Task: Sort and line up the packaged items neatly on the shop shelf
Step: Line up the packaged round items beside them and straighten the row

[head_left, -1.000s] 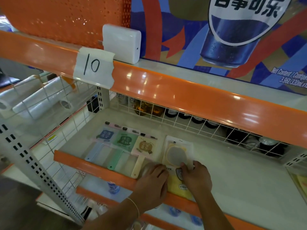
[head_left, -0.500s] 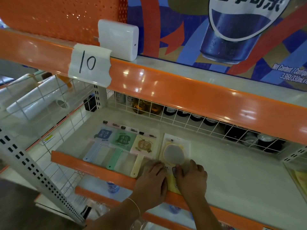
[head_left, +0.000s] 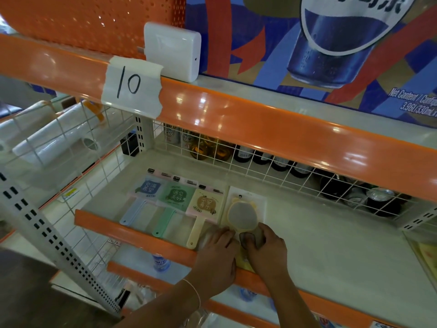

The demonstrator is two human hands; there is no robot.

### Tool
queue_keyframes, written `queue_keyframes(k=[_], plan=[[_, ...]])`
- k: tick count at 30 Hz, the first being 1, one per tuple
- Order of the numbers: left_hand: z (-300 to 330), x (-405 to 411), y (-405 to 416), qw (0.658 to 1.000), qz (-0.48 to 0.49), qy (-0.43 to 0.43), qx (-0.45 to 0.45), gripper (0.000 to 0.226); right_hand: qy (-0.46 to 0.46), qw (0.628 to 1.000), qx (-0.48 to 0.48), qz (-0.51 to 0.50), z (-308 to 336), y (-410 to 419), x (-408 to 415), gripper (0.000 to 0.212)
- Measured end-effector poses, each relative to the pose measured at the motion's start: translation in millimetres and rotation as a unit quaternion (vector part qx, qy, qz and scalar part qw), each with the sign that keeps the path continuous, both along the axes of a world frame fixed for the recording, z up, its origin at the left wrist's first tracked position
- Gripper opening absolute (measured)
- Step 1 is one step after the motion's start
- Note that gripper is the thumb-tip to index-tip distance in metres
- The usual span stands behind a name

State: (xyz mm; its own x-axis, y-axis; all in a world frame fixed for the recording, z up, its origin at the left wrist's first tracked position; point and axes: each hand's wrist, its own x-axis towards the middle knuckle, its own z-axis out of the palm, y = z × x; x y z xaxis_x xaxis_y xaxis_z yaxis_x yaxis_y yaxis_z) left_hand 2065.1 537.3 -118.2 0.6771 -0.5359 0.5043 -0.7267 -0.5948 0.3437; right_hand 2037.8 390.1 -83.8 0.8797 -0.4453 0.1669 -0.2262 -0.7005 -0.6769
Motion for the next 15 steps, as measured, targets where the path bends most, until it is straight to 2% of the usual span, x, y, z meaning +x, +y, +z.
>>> queue_keyframes(k=[4,9,15], plan=[[3,-2,-1,1.000,0.000,-0.003,0.000,0.034,0.014,1.000,-0.009,0.021,4,-3,0,0.031],[1,-3,0,1.000,-0.004,0.011,0.001,0.032,0.024,0.999,-0.003,0.023,-2,-8,-1,0.046],[1,-5,1,0.999,-0.007,0.035,-0.015,0.024,0.014,1.000,0.019,0.010,-2,-11,-6,0.034]])
